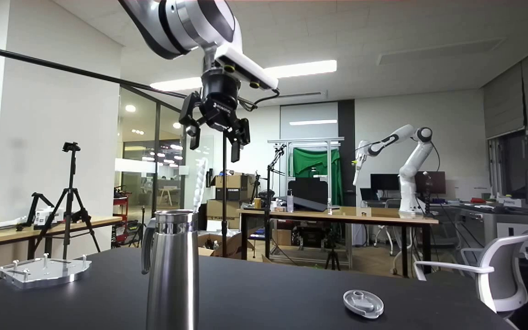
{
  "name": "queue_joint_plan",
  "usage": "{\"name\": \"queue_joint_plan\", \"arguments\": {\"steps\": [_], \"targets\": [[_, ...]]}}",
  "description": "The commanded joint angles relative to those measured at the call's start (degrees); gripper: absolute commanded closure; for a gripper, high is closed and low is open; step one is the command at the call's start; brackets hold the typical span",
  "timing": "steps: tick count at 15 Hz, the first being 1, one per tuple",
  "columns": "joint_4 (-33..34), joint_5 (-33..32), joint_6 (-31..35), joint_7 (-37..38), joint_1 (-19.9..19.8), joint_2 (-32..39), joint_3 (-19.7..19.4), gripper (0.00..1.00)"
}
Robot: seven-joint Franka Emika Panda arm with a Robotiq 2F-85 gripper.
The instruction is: Move the white object in the silver jar up and down in the jar
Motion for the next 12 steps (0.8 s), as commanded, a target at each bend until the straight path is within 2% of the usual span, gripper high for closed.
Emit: {"name": "queue_joint_plan", "arguments": {"steps": [1, 9, 12], "targets": [[0.15, 0.07, -0.18, -0.09, -1.14, 0.04, 1.12, 0.0], [0.87, 4.18, 6.59, -1.8, -0.59, 3.67, 3.72, 0.0], [1.19, 5.73, 6.41, -1.58, -0.86, 4.74, 4.41, 0.0]]}}
